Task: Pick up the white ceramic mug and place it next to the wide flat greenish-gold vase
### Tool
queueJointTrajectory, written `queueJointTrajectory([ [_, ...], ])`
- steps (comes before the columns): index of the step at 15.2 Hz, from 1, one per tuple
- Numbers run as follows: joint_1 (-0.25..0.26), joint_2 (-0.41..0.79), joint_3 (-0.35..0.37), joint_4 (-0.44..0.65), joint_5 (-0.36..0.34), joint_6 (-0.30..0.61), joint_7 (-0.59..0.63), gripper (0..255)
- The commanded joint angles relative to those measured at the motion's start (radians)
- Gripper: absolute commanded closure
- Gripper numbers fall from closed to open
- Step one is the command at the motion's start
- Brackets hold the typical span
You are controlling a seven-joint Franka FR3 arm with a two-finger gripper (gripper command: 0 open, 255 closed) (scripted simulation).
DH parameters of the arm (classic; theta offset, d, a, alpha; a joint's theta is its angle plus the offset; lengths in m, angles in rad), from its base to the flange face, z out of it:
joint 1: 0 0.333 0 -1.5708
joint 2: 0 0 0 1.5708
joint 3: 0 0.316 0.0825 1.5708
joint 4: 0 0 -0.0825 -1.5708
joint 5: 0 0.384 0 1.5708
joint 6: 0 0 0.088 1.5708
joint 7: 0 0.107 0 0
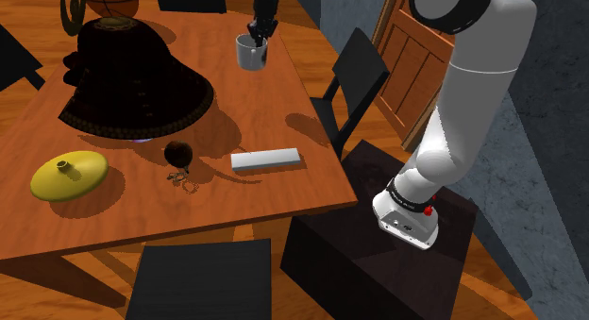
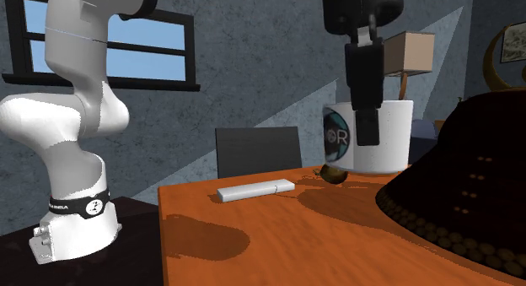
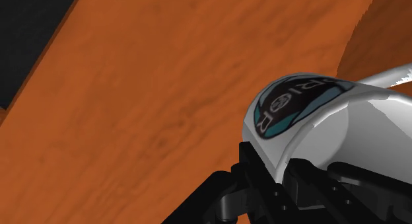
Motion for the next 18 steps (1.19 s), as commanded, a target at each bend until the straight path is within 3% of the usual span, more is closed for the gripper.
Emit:
queueJointTrajectory([
  [1,0.014,-0.017,0.006,-0.014,-0.005,-0.002,0.021,255],
  [9,0.121,-0.114,0.068,-0.149,-0.035,0.045,0.196,255],
  [18,0.237,-0.153,0.151,-0.202,-0.066,0.066,0.405,255],
])
